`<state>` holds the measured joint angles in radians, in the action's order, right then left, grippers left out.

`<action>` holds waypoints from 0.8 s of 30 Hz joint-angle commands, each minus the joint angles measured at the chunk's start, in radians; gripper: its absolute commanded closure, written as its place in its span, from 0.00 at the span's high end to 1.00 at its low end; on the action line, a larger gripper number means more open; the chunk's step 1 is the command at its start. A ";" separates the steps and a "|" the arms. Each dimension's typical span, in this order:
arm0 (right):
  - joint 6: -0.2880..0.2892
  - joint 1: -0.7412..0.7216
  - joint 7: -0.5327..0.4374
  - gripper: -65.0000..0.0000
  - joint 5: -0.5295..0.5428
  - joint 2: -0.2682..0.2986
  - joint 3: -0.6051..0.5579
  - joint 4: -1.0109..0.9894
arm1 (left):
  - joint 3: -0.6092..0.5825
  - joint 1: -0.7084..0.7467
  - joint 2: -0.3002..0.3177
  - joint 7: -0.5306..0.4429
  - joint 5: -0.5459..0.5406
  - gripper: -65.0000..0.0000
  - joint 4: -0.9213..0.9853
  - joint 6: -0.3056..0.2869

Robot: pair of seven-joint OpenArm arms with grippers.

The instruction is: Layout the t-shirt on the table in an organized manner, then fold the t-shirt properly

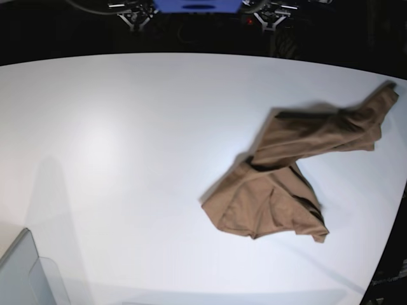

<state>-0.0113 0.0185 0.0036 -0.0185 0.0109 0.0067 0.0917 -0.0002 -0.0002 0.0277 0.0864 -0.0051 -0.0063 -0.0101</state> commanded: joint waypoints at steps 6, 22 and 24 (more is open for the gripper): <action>0.015 0.018 0.006 0.00 0.010 -0.001 0.003 0.026 | -0.001 0.042 -0.001 0.005 -0.003 0.00 -0.099 0.006; 0.015 0.018 0.006 0.00 0.010 -0.001 0.003 0.030 | -0.001 0.052 -0.002 0.013 -0.003 0.00 -0.129 0.006; 0.015 0.018 0.006 0.00 0.010 -0.002 0.003 0.030 | -0.001 0.052 -0.004 0.013 -0.003 0.00 -0.131 0.006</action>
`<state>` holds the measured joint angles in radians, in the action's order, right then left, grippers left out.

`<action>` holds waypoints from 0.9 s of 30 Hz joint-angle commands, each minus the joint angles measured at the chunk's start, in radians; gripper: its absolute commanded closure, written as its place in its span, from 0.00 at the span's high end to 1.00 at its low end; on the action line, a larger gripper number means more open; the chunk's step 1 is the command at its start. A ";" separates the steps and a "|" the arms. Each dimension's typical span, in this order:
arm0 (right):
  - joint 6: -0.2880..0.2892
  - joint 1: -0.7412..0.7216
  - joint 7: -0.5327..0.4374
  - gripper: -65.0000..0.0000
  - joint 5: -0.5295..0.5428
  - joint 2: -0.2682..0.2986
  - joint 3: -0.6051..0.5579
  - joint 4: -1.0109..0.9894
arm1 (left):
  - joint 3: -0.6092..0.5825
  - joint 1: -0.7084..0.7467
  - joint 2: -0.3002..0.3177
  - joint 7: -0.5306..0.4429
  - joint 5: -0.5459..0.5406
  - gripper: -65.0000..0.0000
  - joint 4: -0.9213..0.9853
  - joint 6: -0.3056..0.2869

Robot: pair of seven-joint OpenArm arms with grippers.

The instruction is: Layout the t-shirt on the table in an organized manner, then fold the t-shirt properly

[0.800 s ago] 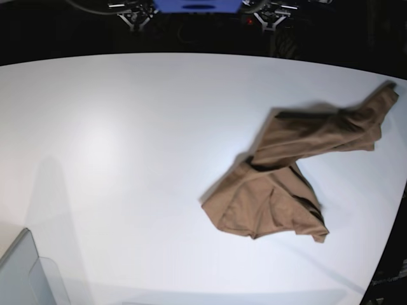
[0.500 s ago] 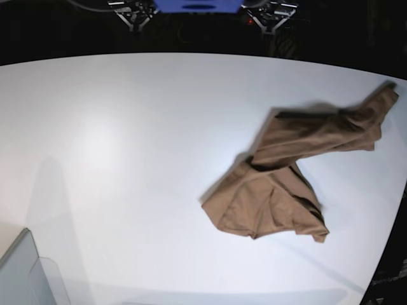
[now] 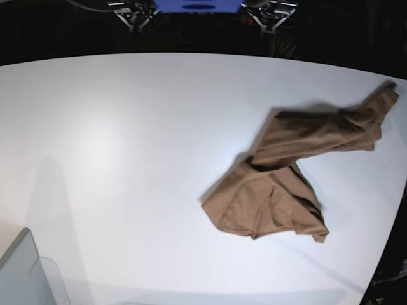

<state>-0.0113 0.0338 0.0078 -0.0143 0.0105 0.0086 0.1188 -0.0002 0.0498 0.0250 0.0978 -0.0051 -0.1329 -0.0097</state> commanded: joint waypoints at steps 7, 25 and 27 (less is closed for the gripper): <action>0.015 0.021 -0.004 0.00 0.006 -0.002 0.001 0.006 | -0.001 0.043 0.005 -0.003 -0.003 0.00 -0.043 0.006; 0.015 0.581 0.106 0.00 0.003 0.024 -0.005 1.042 | 0.001 0.595 0.140 0.003 -0.003 0.00 -0.994 0.009; 0.017 0.619 0.165 0.00 0.003 0.027 0.001 1.160 | 0.001 0.663 0.155 0.003 -0.003 0.00 -1.112 0.009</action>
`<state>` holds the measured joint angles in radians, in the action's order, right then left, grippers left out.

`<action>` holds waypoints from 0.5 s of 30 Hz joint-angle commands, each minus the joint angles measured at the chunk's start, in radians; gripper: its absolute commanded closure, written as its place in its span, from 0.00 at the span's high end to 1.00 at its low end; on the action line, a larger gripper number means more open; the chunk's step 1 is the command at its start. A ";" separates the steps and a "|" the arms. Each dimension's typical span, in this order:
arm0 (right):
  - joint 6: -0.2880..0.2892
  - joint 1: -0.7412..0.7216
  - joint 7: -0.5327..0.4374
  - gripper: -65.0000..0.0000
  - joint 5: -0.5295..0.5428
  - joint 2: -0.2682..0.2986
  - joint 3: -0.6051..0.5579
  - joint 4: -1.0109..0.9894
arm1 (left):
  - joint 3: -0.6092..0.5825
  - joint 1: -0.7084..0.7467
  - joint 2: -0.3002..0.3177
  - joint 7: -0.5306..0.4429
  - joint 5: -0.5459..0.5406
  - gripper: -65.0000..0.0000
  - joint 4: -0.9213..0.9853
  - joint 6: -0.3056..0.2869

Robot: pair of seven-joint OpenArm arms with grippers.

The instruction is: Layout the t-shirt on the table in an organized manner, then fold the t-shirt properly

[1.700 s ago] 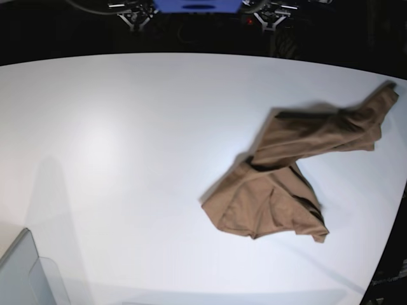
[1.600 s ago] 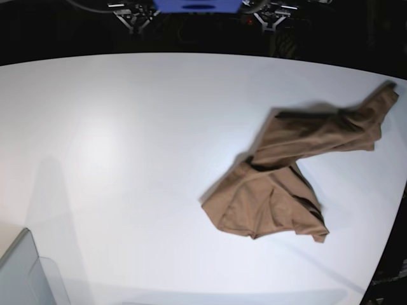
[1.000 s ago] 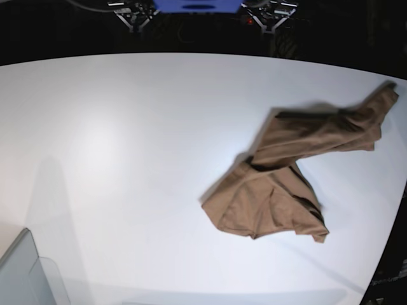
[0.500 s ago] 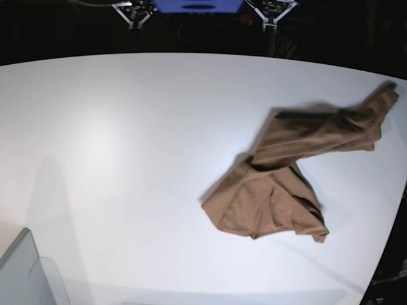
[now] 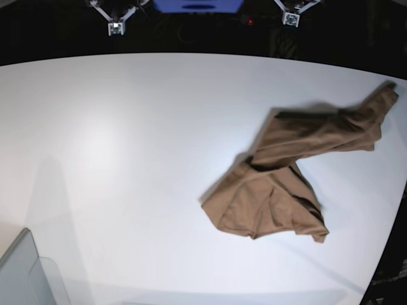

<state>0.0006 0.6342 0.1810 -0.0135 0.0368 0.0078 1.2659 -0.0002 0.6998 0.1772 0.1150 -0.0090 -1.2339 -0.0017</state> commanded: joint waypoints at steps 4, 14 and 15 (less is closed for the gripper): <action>0.005 0.082 0.088 0.00 0.002 0.031 0.002 0.222 | 0.024 0.117 0.008 -0.015 0.001 0.00 -0.191 0.001; 0.005 0.235 0.137 0.00 0.002 0.044 0.025 0.694 | 0.176 0.294 -0.002 -0.015 -0.030 0.00 -0.516 -0.004; 0.005 0.237 0.137 0.00 0.002 0.044 0.025 0.723 | 0.187 0.309 0.000 -0.015 -0.065 0.00 -0.556 -0.004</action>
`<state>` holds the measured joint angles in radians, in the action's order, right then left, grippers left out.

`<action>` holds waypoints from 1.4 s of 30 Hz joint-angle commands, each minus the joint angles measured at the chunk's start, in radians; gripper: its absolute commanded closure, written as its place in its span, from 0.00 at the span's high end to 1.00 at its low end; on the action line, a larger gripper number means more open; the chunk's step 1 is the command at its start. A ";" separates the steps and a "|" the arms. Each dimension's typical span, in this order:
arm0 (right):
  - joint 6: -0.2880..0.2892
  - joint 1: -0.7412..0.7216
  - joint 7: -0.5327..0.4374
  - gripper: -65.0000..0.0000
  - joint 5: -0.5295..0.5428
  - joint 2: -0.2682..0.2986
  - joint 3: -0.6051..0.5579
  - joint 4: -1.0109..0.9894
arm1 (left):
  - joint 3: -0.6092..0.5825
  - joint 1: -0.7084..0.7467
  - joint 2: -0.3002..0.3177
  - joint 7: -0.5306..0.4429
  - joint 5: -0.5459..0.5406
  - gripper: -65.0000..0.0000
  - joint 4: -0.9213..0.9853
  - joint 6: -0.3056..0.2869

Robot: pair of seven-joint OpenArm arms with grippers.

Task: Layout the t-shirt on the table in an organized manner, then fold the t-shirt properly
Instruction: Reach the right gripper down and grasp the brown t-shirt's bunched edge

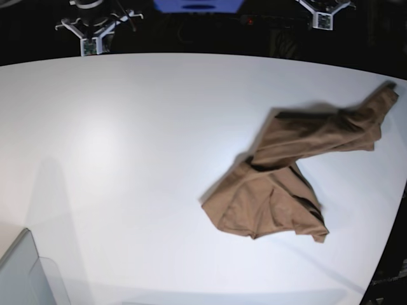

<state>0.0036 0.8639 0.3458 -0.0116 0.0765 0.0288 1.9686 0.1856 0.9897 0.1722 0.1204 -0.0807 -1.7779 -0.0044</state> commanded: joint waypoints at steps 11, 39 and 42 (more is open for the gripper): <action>0.002 -0.113 -0.032 0.00 0.000 -0.042 -0.022 0.073 | 0.257 0.007 0.011 0.177 -0.340 0.01 -0.234 -0.001; 0.002 -0.507 -0.026 0.74 0.002 -0.129 -0.402 0.067 | 0.872 -0.532 0.019 0.727 -0.624 0.50 0.020 -0.001; 0.002 -0.521 -0.026 0.74 0.002 -0.129 -0.418 0.061 | 0.872 -0.576 0.026 0.727 -0.624 0.50 0.103 -0.001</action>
<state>0.0036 0.3466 0.3470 -0.0120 -0.0498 -0.3855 2.0174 1.0477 0.4057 0.1833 0.8589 -0.6975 -1.6547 -0.0055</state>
